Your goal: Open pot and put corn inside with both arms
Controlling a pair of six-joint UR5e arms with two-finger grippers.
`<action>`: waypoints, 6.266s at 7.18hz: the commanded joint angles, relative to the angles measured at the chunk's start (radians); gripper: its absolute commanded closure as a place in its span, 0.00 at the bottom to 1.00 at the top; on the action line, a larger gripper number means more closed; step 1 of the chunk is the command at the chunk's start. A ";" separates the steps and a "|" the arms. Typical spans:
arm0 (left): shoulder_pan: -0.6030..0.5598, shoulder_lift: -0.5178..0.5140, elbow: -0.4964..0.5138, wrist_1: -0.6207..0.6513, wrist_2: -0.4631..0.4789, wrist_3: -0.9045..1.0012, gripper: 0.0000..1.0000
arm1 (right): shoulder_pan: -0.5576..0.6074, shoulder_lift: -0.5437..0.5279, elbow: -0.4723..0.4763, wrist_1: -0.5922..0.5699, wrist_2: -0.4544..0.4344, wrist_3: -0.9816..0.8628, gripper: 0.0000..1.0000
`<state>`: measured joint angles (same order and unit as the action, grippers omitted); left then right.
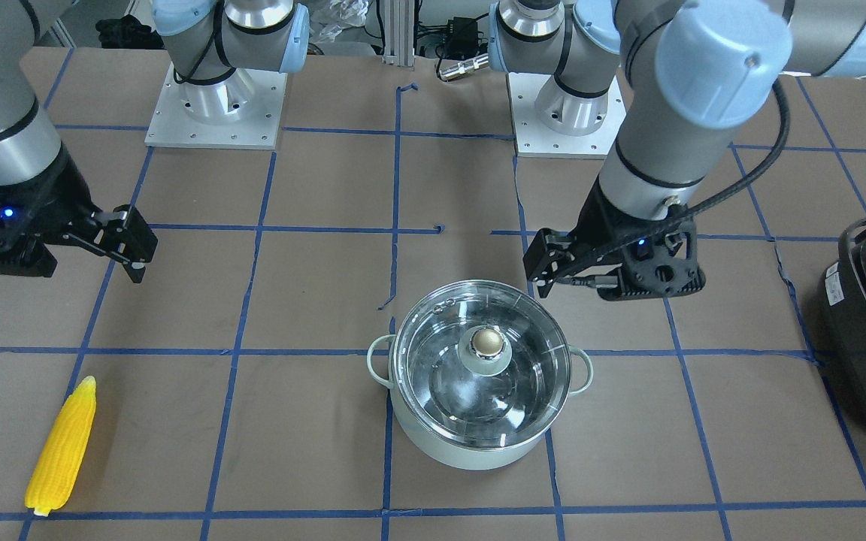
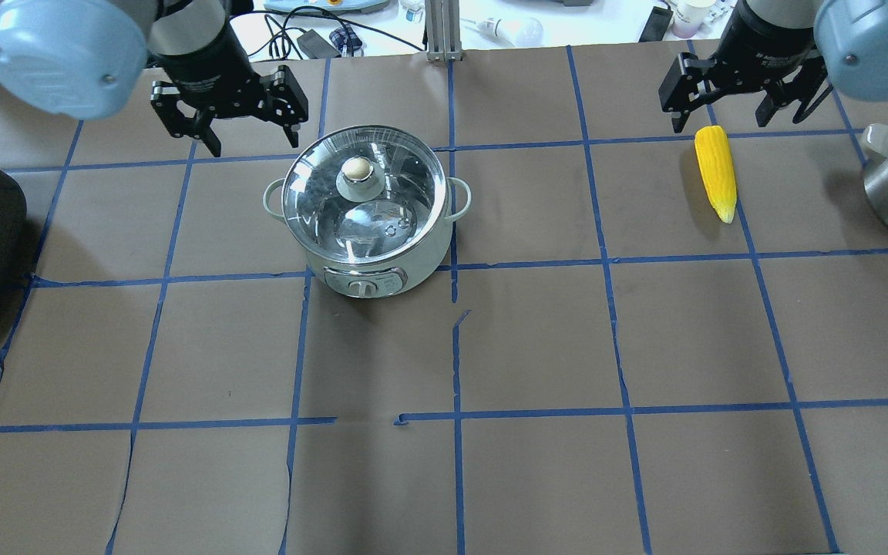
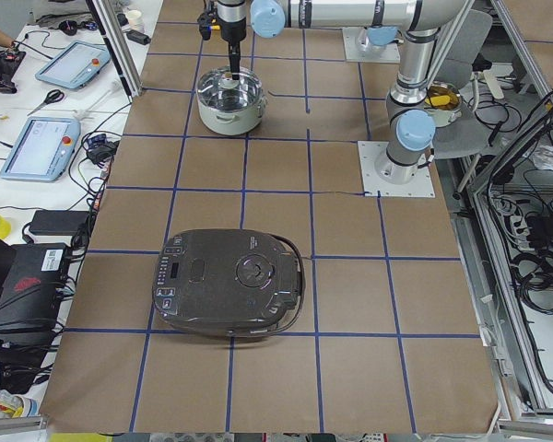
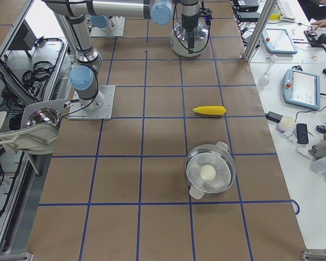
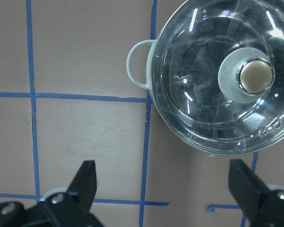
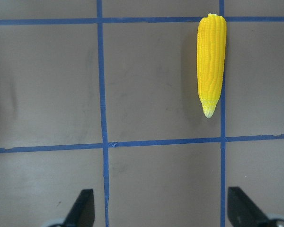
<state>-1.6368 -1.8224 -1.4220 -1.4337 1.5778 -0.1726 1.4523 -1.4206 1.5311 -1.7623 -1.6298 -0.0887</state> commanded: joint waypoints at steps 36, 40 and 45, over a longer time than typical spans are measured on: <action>0.420 -0.147 -0.367 0.443 0.070 0.512 0.93 | 0.570 0.450 -0.262 -0.342 0.223 0.205 0.00; 0.414 -0.141 -0.336 0.426 0.079 0.509 0.00 | 0.443 0.303 -0.266 -0.152 0.134 0.155 0.00; 0.151 0.029 -0.048 -0.008 0.064 0.301 0.00 | 0.213 0.060 -0.249 0.295 0.058 0.141 0.00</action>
<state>-1.3837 -1.8350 -1.5184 -1.3982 1.6476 0.2477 1.7188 -1.3095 1.2792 -1.5310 -1.5218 0.0558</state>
